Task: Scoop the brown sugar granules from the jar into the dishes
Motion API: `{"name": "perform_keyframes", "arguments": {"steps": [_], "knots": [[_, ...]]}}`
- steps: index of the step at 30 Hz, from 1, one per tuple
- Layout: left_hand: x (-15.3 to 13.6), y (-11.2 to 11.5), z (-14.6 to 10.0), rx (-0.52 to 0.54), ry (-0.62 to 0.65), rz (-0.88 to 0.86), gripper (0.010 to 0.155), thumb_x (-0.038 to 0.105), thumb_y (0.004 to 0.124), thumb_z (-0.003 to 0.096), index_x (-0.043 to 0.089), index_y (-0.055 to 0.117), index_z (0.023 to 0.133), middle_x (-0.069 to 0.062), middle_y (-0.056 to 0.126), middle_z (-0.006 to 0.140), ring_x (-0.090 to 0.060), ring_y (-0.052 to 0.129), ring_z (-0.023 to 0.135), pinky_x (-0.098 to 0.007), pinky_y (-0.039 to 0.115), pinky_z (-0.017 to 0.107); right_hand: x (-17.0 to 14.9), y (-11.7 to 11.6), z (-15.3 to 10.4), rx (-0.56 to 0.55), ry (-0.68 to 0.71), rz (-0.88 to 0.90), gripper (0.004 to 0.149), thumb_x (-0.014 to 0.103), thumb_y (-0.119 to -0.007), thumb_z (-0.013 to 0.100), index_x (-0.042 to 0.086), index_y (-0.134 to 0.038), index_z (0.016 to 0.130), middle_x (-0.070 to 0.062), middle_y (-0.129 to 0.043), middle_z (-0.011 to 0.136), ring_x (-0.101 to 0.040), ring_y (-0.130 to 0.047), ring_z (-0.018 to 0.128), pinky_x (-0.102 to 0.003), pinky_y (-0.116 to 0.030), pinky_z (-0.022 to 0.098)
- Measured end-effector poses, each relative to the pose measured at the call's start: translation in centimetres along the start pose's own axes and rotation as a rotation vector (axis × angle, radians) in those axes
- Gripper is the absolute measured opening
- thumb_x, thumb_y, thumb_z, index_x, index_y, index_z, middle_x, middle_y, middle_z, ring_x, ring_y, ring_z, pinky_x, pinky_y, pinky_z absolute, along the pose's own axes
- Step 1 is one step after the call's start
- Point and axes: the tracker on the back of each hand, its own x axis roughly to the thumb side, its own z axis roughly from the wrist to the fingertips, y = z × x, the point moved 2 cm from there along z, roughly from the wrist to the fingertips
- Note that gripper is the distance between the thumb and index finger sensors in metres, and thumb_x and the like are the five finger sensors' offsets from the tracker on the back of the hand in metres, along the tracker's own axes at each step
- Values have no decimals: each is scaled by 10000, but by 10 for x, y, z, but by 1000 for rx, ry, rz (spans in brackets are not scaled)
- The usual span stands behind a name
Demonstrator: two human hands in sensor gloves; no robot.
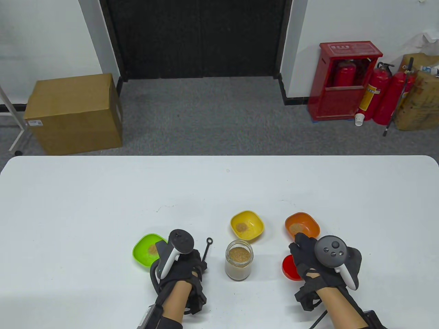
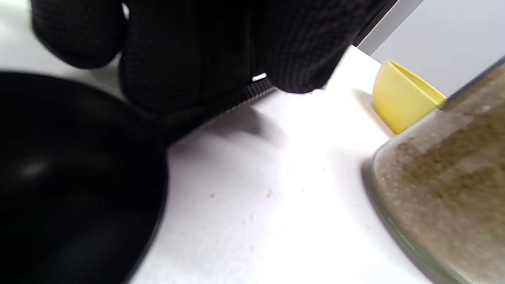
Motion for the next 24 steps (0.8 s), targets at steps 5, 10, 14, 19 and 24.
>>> {"name": "perform_keyframes", "arguments": {"steps": [5, 10, 14, 19, 24], "knots": [[7, -7, -10, 37, 48, 21, 581, 364, 907, 513, 111, 744, 1009, -111, 932, 904, -318, 1031, 685, -604, 807, 525, 2, 10, -2, -40, 28, 28, 518, 291, -822, 537, -8, -750, 953, -334, -816, 891, -507, -856, 623, -673, -754, 373], [17, -16, -27, 151, 155, 110, 589, 381, 891, 515, 114, 731, 1015, -117, 922, 918, -333, 1023, 703, -609, 786, 551, 10, 9, -3, -32, 107, 43, 507, 277, -853, 520, 8, -772, 942, -319, -826, 896, -505, -856, 641, -686, -748, 397], [20, -17, -42, 263, 257, 166, 616, 429, 865, 513, 127, 708, 1027, -110, 902, 943, -331, 1010, 733, -609, 773, 577, 16, -5, -4, 17, 195, -60, 509, 282, -869, 513, 20, -779, 940, -314, -813, 919, -511, -843, 667, -693, -738, 419], [13, -15, -48, 280, 357, 116, 641, 464, 840, 512, 142, 680, 1043, -108, 864, 986, -340, 981, 790, -631, 744, 603, 16, -29, -3, 165, 211, -195, 512, 298, -877, 514, 35, -787, 944, -324, -762, 982, -538, -801, 744, -715, -715, 453], [2, -16, -47, 251, 356, 44, 678, 492, 837, 510, 158, 642, 1066, -111, 818, 1034, -359, 943, 853, -660, 718, 623, 12, -49, -2, 312, 134, -296, 588, 339, -877, 523, 79, -714, 1025, -331, -648, 1082, -596, -681, 870, -800, -617, 511]]}}
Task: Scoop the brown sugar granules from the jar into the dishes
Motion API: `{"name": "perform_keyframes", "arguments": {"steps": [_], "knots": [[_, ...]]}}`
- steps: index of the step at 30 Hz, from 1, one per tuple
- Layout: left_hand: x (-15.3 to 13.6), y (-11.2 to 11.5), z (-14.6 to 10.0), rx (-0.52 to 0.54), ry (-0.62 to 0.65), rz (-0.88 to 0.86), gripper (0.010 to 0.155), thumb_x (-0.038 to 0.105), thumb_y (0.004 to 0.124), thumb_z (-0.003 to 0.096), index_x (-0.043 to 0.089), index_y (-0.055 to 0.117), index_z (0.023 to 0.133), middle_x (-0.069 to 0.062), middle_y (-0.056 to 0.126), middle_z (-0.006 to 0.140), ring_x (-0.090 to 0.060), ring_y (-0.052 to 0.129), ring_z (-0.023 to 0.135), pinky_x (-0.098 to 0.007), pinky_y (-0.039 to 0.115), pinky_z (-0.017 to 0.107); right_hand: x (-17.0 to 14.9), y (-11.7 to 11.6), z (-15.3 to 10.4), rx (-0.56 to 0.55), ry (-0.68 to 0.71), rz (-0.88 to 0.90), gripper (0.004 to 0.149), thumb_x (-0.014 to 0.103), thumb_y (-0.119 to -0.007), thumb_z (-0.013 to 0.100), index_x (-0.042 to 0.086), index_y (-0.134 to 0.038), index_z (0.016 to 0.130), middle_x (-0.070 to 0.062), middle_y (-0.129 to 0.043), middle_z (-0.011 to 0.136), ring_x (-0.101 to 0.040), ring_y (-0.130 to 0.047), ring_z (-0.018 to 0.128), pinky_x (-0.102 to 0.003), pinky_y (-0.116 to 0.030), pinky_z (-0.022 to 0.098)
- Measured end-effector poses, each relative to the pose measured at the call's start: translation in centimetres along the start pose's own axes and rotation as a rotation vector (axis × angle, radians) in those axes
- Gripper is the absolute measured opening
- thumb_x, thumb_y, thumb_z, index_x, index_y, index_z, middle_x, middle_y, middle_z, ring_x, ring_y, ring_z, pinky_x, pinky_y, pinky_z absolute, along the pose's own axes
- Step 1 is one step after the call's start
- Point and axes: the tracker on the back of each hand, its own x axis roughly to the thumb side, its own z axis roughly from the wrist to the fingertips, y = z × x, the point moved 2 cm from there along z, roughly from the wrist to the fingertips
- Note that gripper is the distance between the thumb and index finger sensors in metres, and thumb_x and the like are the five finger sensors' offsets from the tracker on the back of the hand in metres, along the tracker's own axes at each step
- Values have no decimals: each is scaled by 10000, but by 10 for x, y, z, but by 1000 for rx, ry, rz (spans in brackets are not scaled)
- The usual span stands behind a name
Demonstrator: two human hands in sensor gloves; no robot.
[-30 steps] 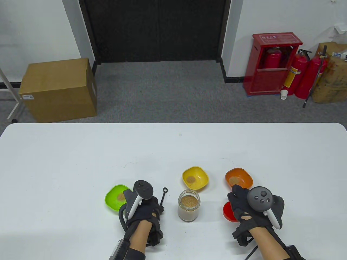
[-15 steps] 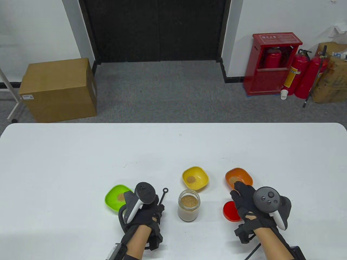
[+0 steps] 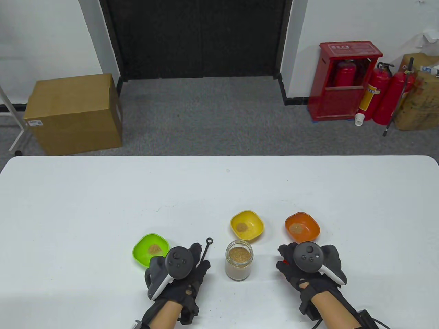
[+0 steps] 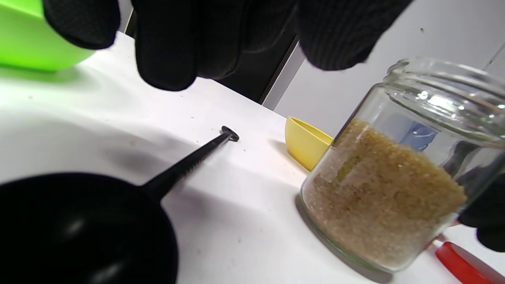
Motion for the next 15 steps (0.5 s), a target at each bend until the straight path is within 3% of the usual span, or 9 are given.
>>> {"name": "perform_keyframes", "arguments": {"steps": [6, 13, 15], "knots": [[-5, 2, 0, -26, 5, -45, 706, 506, 835, 509, 167, 607, 1084, -113, 778, 1069, -369, 911, 899, -675, 699, 637, 0, -17, 6, 113, -78, -53, 705, 363, -880, 527, 80, -585, 1101, -353, -525, 1135, -643, -547, 928, -845, -542, 523], [-4, 4, -1, -49, 11, -43, 711, 507, 836, 508, 171, 600, 1088, -115, 763, 1081, -372, 899, 915, -676, 699, 637, -4, -31, 10, 166, -128, -80, 733, 345, -885, 525, 72, -537, 1111, -390, -341, 1143, -704, -363, 920, -861, -505, 514], [-3, 5, -1, -50, 10, -43, 710, 505, 836, 508, 169, 601, 1088, -115, 761, 1083, -375, 896, 917, -676, 698, 638, -4, -31, 10, 157, -131, -104, 727, 325, -886, 523, 68, -539, 1108, -433, -304, 1122, -696, -386, 902, -837, -535, 514]]}}
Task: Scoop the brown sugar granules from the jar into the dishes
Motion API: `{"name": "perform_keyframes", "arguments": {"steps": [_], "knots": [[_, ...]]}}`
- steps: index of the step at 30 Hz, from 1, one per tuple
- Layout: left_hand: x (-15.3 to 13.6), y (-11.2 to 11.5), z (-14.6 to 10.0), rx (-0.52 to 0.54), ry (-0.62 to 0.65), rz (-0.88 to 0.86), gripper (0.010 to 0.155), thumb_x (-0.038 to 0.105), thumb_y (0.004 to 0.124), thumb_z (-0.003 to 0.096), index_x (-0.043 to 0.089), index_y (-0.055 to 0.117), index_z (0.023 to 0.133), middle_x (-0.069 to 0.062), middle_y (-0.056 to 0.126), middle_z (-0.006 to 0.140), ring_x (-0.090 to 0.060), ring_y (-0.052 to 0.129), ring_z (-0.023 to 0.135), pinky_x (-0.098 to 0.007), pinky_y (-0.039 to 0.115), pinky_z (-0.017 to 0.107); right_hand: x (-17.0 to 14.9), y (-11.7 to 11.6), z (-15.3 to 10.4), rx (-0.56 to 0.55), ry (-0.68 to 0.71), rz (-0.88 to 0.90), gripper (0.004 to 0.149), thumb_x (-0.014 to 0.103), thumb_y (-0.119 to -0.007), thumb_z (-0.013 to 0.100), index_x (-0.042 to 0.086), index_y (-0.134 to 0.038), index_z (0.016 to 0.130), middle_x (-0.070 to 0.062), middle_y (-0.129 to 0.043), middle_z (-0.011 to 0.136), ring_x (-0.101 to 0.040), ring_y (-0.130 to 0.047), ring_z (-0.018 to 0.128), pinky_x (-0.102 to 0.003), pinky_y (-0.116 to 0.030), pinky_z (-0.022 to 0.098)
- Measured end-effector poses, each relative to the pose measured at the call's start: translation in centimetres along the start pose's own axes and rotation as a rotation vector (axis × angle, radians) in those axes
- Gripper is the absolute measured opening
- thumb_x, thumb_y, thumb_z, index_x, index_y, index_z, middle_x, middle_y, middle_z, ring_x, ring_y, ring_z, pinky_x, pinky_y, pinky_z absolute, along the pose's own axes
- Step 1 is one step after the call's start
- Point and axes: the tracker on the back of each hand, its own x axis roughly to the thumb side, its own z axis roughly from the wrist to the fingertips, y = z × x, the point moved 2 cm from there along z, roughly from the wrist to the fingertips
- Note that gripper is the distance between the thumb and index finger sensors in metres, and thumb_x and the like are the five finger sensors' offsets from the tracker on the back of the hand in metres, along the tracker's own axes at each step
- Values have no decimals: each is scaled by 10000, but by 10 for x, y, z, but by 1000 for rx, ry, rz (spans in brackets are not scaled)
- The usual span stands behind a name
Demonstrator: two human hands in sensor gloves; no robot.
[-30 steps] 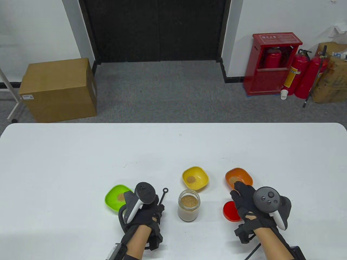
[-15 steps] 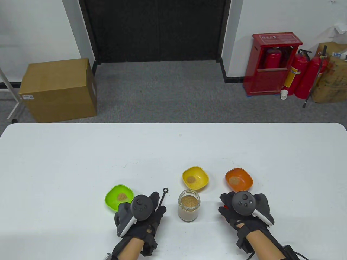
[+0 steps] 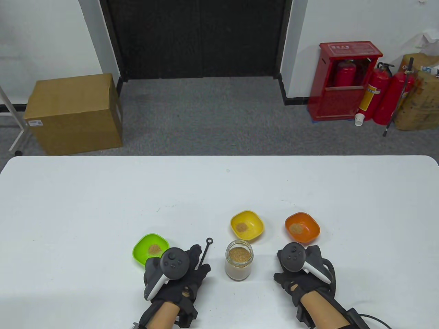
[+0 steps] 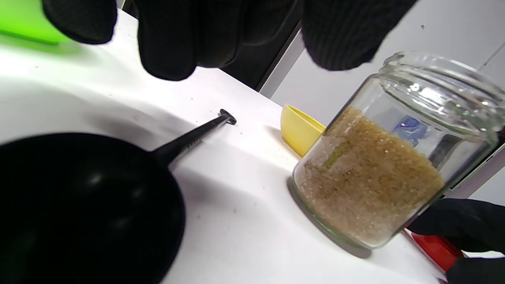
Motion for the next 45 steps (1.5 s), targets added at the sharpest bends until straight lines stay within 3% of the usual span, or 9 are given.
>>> {"name": "perform_keyframes", "arguments": {"steps": [2, 5, 9, 14, 18, 24, 26, 32, 45], "knots": [[0, 0, 0, -1, -1, 4, 711, 504, 836, 508, 169, 599, 1089, -114, 760, 1083, -373, 896, 917, -675, 697, 638, 0, 0, 0, 0, 3, -8, 729, 304, -889, 519, 65, -533, 1109, -463, -274, 1102, -682, -432, 856, -780, -583, 514], [1, 1, 0, -3, -1, 7, 709, 502, 837, 508, 170, 600, 1088, -114, 761, 1083, -372, 896, 918, -673, 697, 639, 0, -1, 1, 26, 5, -1, 744, 273, -901, 510, 59, -518, 1110, -466, -403, 1091, -661, -458, 798, -728, -605, 503], [3, 3, 1, -10, 4, 7, 709, 503, 837, 509, 172, 599, 1088, -112, 761, 1084, -370, 894, 920, -670, 696, 641, -1, -2, 2, 52, 2, 21, 741, 248, -917, 497, 70, -533, 1106, -391, -458, 1110, -732, -401, 849, -793, -542, 521], [10, 9, 3, -55, 26, -24, 724, 502, 846, 507, 176, 581, 1097, -108, 743, 1097, -364, 881, 937, -661, 693, 653, 1, 3, 1, 38, 51, 32, 775, 275, -941, 485, 37, -529, 1097, -412, -481, 1083, -706, -557, 823, -769, -632, 509], [17, 17, 9, -137, 56, -108, 790, 484, 881, 498, 178, 506, 1122, -107, 666, 1141, -366, 821, 991, -657, 657, 690, 14, 25, -8, -19, 148, 156, 846, 298, -946, 482, -32, -460, 1091, -464, -409, 1078, -684, -540, 827, -749, -628, 525], [33, 27, 25, -284, 79, -197, 950, 470, 941, 471, 178, 344, 1151, -105, 495, 1210, -364, 682, 1094, -647, 568, 761, 42, 65, -24, -163, 274, 259, 833, 315, -946, 484, -39, -492, 1086, -423, -493, 1089, -688, -556, 841, -770, -625, 528], [39, 29, 32, -310, 85, -207, 987, 460, 960, 459, 175, 319, 1152, -104, 465, 1219, -371, 657, 1107, -649, 546, 769, 52, 70, -24, -162, 297, 272, 826, 316, -944, 487, -11, -492, 1097, -393, -484, 1114, -727, -530, 869, -816, -605, 523], [49, 40, 46, -399, 95, -258, 1063, 476, 983, 433, 186, 255, 1151, -84, 400, 1233, -351, 596, 1142, -650, 486, 791, 84, 76, -22, -169, 418, 313, 795, 320, -942, 491, 11, -533, 1099, -369, -480, 1137, -668, -582, 873, -765, -636, 540], [41, 55, 48, -311, 150, -377, 1074, 498, 1005, 404, 179, 286, 1135, -66, 452, 1208, -330, 636, 1110, -647, 446, 794, 112, 56, -7, -116, 523, 336, 789, 286, -940, 492, -44, -533, 1084, -399, -430, 1134, -662, -515, 899, -765, -582, 587]]}}
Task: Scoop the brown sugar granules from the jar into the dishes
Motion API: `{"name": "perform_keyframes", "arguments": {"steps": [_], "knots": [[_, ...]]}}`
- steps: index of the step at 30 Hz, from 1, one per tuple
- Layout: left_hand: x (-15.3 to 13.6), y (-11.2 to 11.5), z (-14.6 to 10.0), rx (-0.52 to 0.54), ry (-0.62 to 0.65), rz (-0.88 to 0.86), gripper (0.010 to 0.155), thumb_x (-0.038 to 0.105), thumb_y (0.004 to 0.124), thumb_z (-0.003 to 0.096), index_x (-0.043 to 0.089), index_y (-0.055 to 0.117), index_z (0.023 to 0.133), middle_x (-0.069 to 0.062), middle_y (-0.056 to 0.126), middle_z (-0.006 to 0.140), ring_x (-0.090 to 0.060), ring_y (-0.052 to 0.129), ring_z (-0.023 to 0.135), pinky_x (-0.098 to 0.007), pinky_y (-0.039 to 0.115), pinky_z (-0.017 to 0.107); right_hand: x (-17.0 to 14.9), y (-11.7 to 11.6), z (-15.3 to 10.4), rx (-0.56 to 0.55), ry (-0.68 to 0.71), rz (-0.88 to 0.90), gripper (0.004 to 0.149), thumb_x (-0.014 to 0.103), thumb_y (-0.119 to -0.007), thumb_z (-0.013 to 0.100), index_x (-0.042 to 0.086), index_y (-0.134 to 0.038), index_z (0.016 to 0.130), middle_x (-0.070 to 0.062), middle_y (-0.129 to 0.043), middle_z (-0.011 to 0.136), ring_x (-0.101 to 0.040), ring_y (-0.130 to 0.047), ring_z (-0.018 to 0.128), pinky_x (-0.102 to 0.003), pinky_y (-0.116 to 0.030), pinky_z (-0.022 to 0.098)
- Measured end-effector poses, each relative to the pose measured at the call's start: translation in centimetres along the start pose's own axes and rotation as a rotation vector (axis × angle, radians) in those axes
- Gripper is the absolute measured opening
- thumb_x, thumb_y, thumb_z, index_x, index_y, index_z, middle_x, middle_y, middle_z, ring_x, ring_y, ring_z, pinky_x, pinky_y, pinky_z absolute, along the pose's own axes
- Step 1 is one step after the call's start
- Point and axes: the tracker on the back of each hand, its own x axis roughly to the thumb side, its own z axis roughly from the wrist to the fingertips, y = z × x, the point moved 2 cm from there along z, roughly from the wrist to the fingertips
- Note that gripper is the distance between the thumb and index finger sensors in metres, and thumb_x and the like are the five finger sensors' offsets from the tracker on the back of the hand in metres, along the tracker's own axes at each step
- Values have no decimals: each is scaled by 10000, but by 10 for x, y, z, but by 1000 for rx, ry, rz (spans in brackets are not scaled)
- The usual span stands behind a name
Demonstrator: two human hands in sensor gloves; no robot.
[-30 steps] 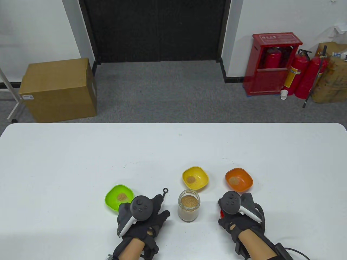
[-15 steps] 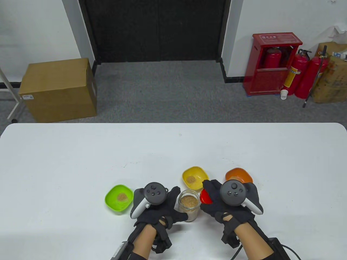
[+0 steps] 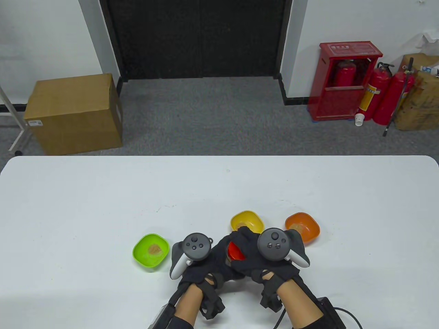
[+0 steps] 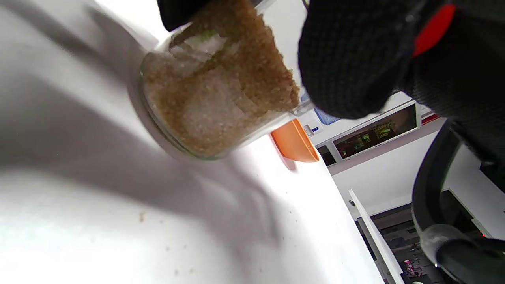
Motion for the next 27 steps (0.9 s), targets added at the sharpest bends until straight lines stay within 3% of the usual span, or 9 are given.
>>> {"name": "perform_keyframes", "arguments": {"steps": [11, 17, 22, 25, 27], "knots": [[-1, -1, 0, 29, -9, 7, 1078, 522, 1027, 377, 175, 333, 1126, -43, 510, 1193, -303, 686, 1104, -639, 494, 789, 1, -5, 1, -4, -6, -40, 794, 300, -948, 484, -42, -552, 1081, -394, -450, 1132, -646, -523, 875, -755, -583, 584], [-1, -1, 0, 39, -8, 11, 1079, 530, 1029, 372, 173, 342, 1125, -41, 523, 1189, -300, 700, 1098, -633, 505, 788, 3, -4, -5, -10, -37, -111, 793, 409, -871, 529, -24, -531, 1099, -418, -477, 1111, -626, -584, 838, -736, -621, 557], [-1, -1, -1, 42, -6, 8, 1077, 533, 1026, 377, 175, 340, 1126, -43, 520, 1189, -300, 700, 1098, -623, 520, 788, 4, 8, -15, -95, -85, -167, 720, 436, -835, 549, -26, -627, 1060, -439, -670, 1002, -561, -797, 695, -693, -736, 455], [-1, -1, -2, 42, -6, 15, 1076, 534, 1023, 379, 173, 340, 1127, -46, 519, 1190, -302, 702, 1098, -622, 529, 786, 4, 18, -20, -137, -108, -230, 692, 439, -833, 548, -42, -678, 1021, -389, -834, 880, -504, -879, 603, -670, -775, 402], [-1, -1, -2, 45, -5, 20, 1074, 535, 1020, 380, 172, 339, 1128, -48, 519, 1190, -304, 703, 1098, -620, 534, 785, 3, 21, -22, -165, -99, -227, 681, 434, -839, 546, -41, -691, 1012, -358, -857, 875, -499, -878, 607, -669, -774, 403]]}}
